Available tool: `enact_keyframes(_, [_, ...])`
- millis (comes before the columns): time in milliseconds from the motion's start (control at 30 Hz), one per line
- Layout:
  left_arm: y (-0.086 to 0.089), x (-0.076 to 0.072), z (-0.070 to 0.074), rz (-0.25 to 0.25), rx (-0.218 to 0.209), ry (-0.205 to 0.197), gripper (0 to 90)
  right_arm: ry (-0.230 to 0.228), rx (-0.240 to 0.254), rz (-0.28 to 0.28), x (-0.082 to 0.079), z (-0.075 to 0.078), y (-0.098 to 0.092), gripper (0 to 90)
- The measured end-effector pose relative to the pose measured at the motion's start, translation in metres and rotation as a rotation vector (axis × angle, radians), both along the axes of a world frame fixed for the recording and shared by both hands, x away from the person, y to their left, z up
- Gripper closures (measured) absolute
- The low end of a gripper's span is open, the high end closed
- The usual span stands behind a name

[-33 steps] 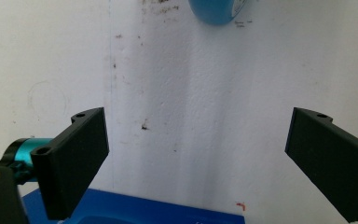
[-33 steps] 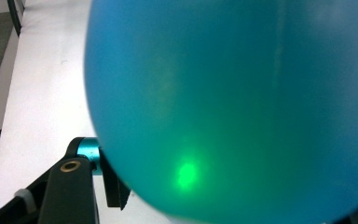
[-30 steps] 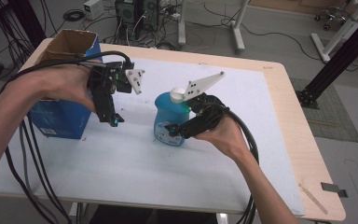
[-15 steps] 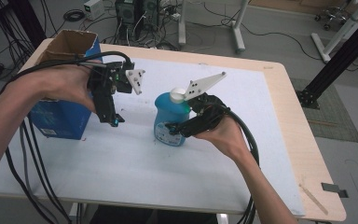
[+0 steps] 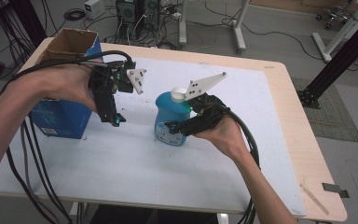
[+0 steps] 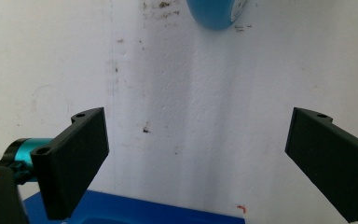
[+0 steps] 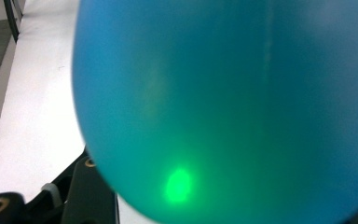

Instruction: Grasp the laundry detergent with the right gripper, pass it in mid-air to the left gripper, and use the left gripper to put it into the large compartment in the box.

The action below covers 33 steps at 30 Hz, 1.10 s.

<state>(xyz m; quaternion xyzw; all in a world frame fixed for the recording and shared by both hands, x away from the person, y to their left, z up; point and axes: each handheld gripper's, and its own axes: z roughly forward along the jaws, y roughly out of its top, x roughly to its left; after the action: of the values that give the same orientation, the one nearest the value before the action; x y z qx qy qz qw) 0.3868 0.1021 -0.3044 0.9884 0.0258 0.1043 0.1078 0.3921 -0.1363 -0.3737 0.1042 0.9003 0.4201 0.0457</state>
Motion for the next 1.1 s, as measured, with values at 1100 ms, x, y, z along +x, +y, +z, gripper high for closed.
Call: enact_keyframes(1100, [-0.057,0.0,0.07,0.007,-0.224,0.085,6.1,-0.058,-0.034,0.167,0.005,0.056,0.011,46.8])
